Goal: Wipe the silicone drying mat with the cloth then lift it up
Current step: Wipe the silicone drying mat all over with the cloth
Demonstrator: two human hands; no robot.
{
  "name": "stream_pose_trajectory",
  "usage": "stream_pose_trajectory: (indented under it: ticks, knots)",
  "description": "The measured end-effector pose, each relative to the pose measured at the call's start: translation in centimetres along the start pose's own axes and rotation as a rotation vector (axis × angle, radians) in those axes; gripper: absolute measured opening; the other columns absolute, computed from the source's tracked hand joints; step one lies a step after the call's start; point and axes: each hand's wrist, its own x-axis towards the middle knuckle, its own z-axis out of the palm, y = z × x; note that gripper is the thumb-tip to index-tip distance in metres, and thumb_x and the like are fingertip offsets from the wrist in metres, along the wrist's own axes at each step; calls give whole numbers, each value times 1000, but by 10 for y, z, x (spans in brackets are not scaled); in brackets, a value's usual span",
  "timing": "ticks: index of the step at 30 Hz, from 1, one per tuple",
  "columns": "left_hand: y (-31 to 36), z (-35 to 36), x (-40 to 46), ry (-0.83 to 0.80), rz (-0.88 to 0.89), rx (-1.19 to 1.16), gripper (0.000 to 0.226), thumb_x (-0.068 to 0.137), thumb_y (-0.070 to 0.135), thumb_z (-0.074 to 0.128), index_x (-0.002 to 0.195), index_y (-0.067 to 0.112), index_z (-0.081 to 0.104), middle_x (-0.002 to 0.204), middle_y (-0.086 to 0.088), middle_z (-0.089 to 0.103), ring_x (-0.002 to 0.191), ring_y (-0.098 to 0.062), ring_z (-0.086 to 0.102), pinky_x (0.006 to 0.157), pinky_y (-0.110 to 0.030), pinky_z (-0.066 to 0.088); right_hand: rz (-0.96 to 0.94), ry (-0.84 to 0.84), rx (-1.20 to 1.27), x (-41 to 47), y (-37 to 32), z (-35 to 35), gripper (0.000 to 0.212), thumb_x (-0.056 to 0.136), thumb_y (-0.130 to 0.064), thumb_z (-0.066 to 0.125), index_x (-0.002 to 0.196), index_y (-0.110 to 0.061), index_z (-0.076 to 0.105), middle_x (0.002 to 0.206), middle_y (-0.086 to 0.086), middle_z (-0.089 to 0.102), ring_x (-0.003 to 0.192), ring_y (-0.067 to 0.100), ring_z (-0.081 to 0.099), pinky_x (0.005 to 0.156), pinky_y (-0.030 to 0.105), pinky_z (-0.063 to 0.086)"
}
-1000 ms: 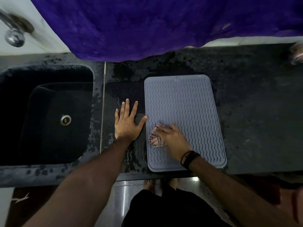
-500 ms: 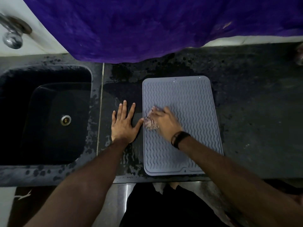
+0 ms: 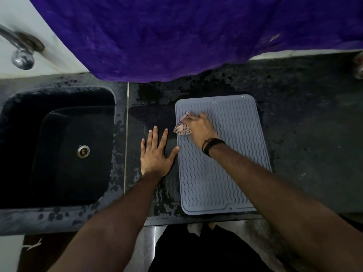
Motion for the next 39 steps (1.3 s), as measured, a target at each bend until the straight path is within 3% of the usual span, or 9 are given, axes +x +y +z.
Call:
stream_pose_trajectory:
  ticks: [9,15,20,27,31,35,39]
  knots:
    - [2,-3,-3,-18,0,12,84,90,81,5,161,37,-4,170,-1,-11,156,-19,-10,126,-48,-2,-155,-20,49,-81,7,22,52,84,-7,61,134,-20,54,145,2,49,125,28,39,108,35,33]
    - [20,-5,7,60,-18,-108,80,95,68,21,162,25,19,170,-9,8,157,-25,7,127,-48,3,-50,108,96,-22,4,-15,56,83,-1,60,134,-23,55,146,1,47,130,27,38,111,42,35]
    - [22,7,16,63,-15,-67,70,103,60,13,163,25,10,171,-6,0,157,-22,-3,126,-50,3,37,-70,16,8,2,-10,53,91,-8,52,142,-23,44,157,5,27,138,36,32,115,49,30]
    - [22,8,16,50,-28,-59,70,101,60,9,163,28,6,171,-4,-3,157,-22,-5,126,-50,3,-31,-102,50,-60,7,19,59,94,-9,51,147,-28,34,161,-2,20,145,30,21,120,45,20]
    - [22,7,16,57,-36,-61,69,101,60,8,163,28,7,171,-4,-3,157,-21,-4,126,-50,4,-93,-73,108,-61,12,13,57,89,-8,57,141,-27,45,157,0,32,145,22,27,122,39,15]
    - [23,7,16,53,-34,-67,70,101,61,8,163,29,6,171,-4,-2,157,-21,-5,126,-50,3,-19,98,156,-3,1,-10,57,84,-2,59,137,-20,51,148,3,45,135,26,40,116,38,26]
    - [22,8,17,46,-39,-66,69,102,63,7,163,31,4,171,-3,-5,157,-20,-8,126,-50,1,39,51,60,44,-8,-15,53,88,-3,56,137,-20,50,146,3,44,131,29,42,111,43,37]
